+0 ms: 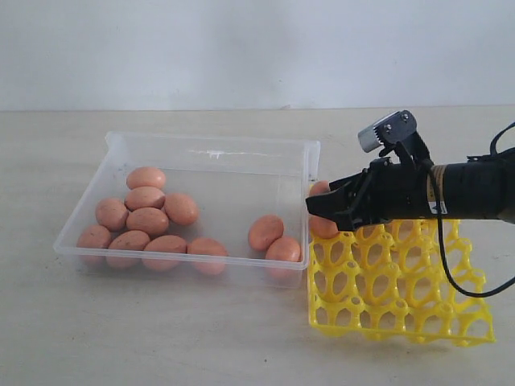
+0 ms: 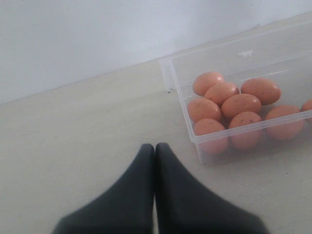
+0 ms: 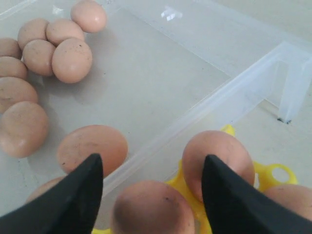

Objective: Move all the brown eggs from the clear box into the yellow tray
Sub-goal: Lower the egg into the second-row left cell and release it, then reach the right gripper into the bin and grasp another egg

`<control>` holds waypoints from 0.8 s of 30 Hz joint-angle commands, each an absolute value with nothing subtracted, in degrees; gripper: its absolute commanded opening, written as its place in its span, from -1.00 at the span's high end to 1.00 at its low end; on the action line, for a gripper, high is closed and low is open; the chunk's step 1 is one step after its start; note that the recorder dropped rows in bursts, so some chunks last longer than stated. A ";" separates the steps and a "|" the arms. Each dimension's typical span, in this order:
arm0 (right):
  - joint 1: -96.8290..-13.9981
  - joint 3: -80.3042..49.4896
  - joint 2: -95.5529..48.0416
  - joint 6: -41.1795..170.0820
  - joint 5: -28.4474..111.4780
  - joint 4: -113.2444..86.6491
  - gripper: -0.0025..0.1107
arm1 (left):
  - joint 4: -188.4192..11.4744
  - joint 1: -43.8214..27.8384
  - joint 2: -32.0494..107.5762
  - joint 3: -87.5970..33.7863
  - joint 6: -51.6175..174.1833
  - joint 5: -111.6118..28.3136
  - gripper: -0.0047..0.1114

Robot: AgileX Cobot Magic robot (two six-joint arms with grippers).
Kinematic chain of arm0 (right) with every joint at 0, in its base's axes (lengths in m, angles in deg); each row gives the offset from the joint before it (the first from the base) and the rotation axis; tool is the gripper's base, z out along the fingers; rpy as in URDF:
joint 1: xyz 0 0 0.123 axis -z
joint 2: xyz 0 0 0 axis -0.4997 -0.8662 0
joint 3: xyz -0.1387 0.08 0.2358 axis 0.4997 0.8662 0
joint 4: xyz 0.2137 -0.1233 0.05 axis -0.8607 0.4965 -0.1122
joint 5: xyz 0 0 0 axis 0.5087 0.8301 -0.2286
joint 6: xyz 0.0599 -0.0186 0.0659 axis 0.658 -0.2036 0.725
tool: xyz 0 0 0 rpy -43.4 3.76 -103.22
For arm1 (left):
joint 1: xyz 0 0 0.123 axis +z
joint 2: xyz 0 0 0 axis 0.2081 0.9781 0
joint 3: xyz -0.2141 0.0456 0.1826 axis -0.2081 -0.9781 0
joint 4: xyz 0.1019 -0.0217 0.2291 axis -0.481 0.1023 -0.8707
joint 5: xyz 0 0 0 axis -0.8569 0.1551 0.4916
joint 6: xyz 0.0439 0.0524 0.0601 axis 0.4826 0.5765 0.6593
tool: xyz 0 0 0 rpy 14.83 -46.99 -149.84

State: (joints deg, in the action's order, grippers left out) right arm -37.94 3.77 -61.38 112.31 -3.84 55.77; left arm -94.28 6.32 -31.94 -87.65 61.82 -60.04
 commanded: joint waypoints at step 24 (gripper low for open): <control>-76.78 -21.39 -48.49 101.70 70.66 39.14 0.96 | -93.83 6.13 -32.05 -87.60 61.84 -59.62 0.99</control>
